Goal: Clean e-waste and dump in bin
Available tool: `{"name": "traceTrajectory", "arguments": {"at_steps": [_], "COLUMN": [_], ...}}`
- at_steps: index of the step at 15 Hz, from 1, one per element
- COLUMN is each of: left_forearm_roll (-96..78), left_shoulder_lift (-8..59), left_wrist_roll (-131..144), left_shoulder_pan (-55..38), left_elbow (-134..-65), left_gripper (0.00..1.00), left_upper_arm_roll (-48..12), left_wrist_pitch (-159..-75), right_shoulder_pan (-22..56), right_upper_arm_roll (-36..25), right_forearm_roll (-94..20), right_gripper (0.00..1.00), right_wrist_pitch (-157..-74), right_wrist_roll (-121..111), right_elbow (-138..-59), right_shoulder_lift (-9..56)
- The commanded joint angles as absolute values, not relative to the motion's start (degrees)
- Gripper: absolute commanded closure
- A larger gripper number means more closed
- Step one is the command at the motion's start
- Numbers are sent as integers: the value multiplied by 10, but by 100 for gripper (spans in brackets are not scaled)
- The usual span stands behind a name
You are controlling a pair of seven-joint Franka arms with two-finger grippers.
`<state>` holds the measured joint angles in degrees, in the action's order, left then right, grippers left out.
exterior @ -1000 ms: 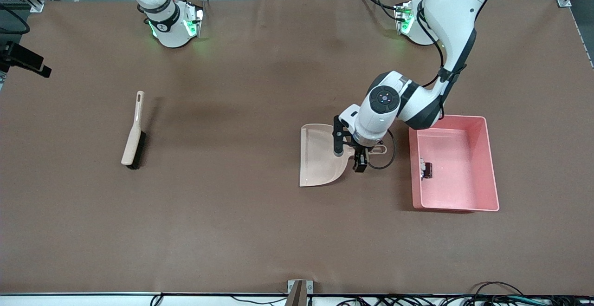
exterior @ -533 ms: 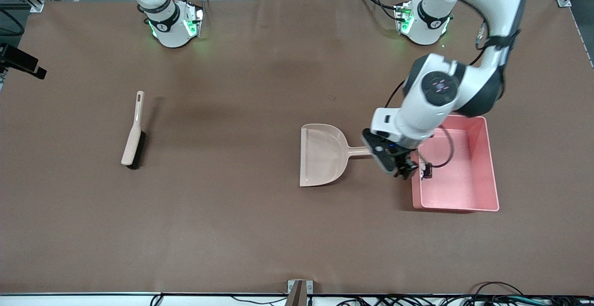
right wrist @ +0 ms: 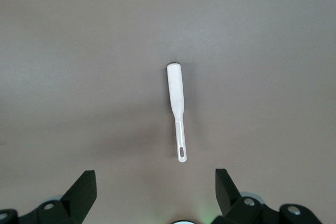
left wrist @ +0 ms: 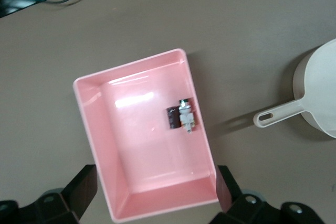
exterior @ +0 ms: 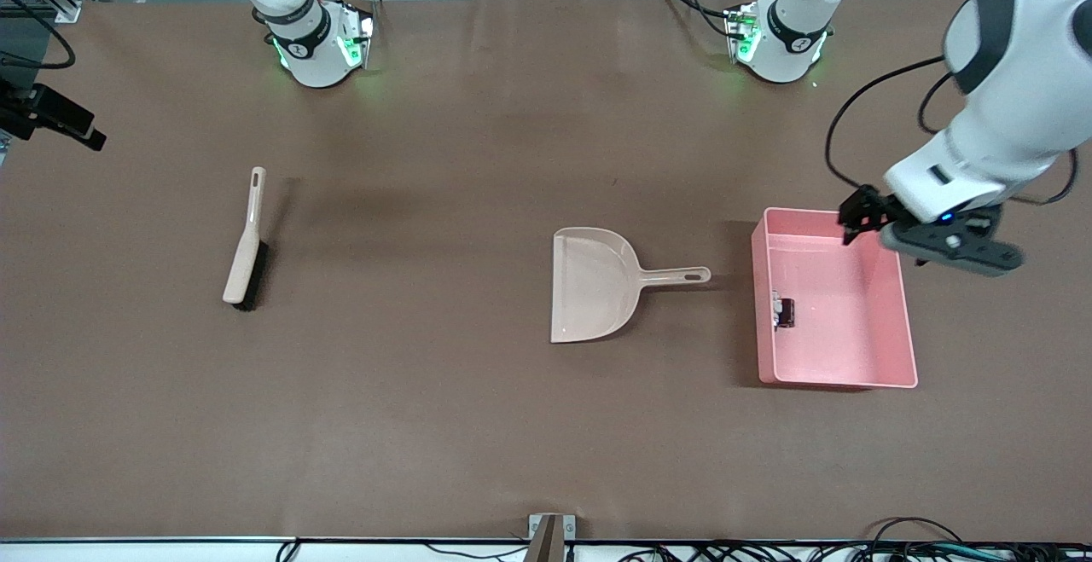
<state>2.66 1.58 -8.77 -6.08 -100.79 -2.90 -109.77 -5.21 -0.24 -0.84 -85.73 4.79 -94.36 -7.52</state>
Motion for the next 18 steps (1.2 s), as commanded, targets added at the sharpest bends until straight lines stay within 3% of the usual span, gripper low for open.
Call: {"name": "traceTrajectory", "arguments": {"at_steps": [1,4,7,18], "left_forearm_roll": [23,16,4,9], "left_shoulder_lift": [-39,-47,-47,-57], "left_wrist_roll": [-72,-55,-12,-3], "left_shoulder_pan": [-31,-18,-22,-41], "left_elbow": [-1021,-984,-955,-957], "left_gripper": [0,0,0,0], "left_upper_arm_roll": [-32,-33,-30,-34], "left_wrist_pitch": [-1057,-988,-915,-910], "right_shoulder_pan": [-47,-51,-48,-37], "right_upper_arm_roll": [3,1,1,2], "right_forearm_roll": [-4,1,10,-1], "right_gripper": [0,0,0,0], "right_wrist_pitch": [-868,-854,-857,-860], "right_wrist_roll": [47,46,47,55], "right_elbow": [-953,-850,-830,-803], "right_shoulder_lift": [-96,-33,-7,38]}}
